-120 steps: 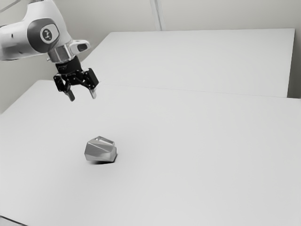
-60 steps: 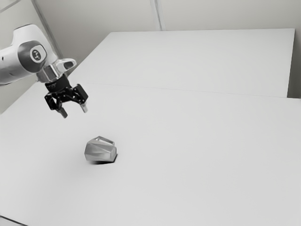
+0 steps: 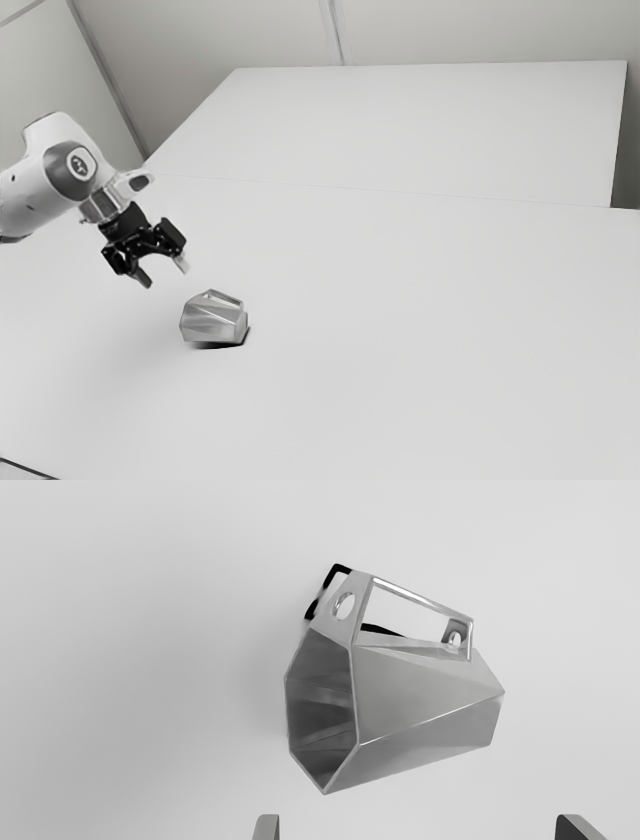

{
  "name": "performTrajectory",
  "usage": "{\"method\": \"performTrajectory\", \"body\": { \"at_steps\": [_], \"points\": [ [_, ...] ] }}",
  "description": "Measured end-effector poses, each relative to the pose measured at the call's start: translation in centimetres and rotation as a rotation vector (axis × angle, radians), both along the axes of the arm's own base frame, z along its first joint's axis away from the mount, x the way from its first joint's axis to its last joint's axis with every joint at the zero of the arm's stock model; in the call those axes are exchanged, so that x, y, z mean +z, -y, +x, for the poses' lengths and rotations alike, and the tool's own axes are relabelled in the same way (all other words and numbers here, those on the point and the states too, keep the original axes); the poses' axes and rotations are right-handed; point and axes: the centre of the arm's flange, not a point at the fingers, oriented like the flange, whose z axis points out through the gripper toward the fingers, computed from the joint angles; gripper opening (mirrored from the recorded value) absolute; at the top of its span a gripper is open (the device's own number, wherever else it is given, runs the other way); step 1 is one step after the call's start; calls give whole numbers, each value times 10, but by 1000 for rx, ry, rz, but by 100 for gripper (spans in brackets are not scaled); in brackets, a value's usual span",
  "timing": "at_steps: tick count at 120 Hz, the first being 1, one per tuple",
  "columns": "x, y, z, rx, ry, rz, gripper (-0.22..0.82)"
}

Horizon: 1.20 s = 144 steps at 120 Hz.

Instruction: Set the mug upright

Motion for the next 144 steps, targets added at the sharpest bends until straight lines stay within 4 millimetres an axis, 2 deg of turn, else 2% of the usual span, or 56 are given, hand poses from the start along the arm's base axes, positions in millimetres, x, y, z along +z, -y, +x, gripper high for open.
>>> {"method": "performTrajectory", "body": {
  "at_steps": [63,89,144],
  "points": [
    [-60,1,2,-49,11,-82,60],
    [-73,6,5,-58,58,-128,60],
    [-97,15,-7,-35,139,-278,60]
  ]
}}
